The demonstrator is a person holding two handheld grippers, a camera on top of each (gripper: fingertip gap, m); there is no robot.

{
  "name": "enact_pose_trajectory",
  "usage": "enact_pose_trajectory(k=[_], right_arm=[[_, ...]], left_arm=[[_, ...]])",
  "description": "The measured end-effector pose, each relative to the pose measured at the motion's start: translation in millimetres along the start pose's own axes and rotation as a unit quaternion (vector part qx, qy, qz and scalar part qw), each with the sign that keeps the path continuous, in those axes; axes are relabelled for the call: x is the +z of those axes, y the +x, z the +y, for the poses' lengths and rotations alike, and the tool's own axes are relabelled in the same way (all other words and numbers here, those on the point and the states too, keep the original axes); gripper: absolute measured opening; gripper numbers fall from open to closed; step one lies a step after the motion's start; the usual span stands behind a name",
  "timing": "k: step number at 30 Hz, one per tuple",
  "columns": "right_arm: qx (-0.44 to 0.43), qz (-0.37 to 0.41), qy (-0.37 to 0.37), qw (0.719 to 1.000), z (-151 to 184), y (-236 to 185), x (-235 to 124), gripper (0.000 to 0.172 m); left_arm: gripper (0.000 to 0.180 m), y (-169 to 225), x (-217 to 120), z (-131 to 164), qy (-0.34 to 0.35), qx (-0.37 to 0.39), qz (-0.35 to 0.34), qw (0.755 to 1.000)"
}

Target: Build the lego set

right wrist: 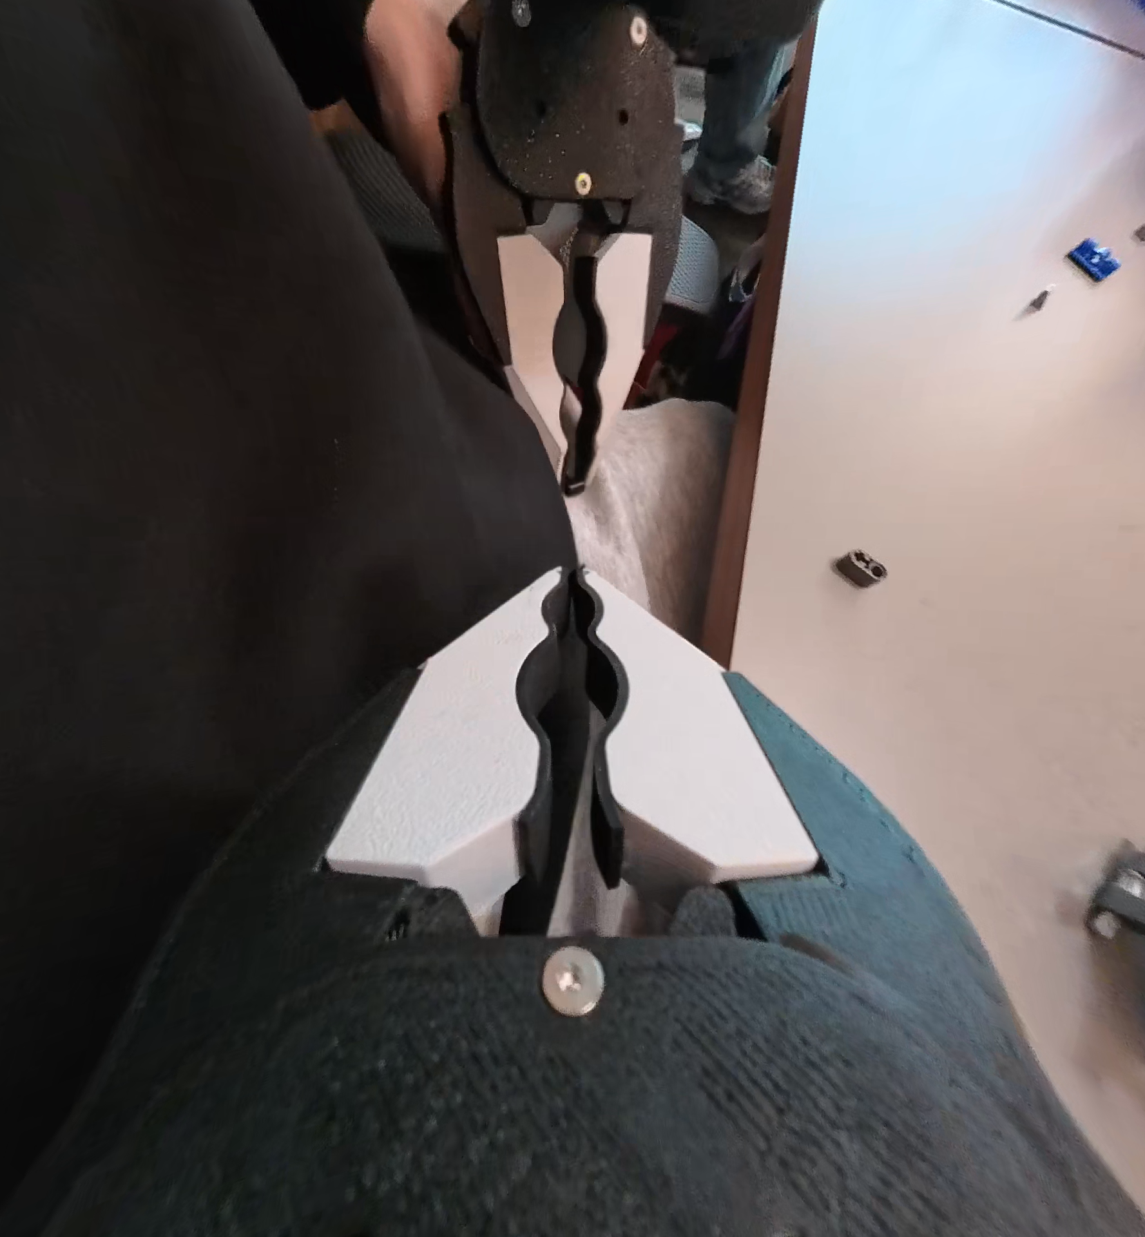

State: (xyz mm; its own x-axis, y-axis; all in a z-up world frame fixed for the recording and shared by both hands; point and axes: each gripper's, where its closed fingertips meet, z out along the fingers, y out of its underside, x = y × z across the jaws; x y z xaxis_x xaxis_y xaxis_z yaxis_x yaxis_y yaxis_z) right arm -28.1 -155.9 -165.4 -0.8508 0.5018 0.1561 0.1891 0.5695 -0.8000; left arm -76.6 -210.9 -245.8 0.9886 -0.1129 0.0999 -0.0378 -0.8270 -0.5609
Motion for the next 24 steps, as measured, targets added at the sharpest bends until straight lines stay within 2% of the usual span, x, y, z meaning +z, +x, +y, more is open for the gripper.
enact_pose_trajectory(k=[4, 7, 11, 12, 15, 19, 22, 24], right_arm=[[0.001, 0.011, -0.003, 1.000, 10, 9, -6, 0.000], [0.012, 0.028, 0.000, 1.000, 13, 20, -12, 0.000], [0.052, 0.090, 0.017, 0.994, 14, 54, -29, 0.000], [0.067, 0.110, 0.016, 0.992, 17, 66, -33, 0.000], [0.111, 0.154, -0.009, 0.982, 30, 96, -41, 0.002], [0.122, 0.182, -0.068, 0.973, 50, 109, -48, 0.006], [0.122, 0.184, -0.085, 0.972, 64, 111, -49, 0.005], [0.135, 0.178, -0.079, 0.972, 68, 111, -47, 0.005]], left_arm=[[0.005, -3, 3, -1, -0.010, 0.005, -0.009, 1.000], [0.005, 3, -17, -13, 0.011, 0.020, 0.017, 1.000], [0.005, 6, -58, -89, 0.132, 0.086, 0.008, 0.987], [0.004, 3, -53, -105, 0.139, 0.116, 0.001, 0.984], [0.005, -19, -12, -137, 0.116, 0.161, -0.030, 0.980], [0.005, -33, 30, -165, 0.100, 0.170, -0.036, 0.980], [0.010, -36, 39, -175, 0.112, 0.167, -0.032, 0.979], [0.019, -42, 30, -173, 0.113, 0.161, -0.043, 0.979]])
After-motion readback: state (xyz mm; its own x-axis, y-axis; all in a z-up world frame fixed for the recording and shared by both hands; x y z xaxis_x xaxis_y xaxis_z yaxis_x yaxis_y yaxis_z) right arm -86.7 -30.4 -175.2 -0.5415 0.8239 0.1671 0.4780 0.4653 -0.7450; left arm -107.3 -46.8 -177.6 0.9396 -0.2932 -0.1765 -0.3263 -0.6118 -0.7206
